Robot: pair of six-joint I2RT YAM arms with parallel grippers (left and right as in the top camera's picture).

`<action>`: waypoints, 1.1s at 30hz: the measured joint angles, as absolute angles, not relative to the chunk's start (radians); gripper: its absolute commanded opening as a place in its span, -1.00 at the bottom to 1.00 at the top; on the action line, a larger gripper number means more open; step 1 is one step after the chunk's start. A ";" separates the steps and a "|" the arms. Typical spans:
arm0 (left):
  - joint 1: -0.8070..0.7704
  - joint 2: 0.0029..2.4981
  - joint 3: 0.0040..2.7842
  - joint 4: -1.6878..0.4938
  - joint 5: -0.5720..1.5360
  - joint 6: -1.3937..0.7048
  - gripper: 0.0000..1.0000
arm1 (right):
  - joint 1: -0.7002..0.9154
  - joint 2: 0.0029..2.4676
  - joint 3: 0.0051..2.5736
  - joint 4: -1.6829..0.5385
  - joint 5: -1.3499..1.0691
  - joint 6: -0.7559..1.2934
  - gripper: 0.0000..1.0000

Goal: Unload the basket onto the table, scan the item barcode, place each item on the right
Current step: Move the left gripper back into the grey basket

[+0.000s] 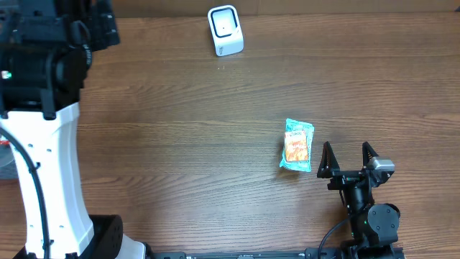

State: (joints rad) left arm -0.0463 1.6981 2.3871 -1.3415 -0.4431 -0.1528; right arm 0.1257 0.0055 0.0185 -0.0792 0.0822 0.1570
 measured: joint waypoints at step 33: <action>0.427 1.915 2.387 -1.338 -0.419 -0.154 0.99 | 0.126 0.006 0.019 -0.080 0.083 0.157 1.00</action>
State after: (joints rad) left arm 0.4274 1.9152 2.3871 -1.3384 -0.4191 -0.1535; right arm 0.1257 0.0055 0.0185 -0.0803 0.0826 0.1570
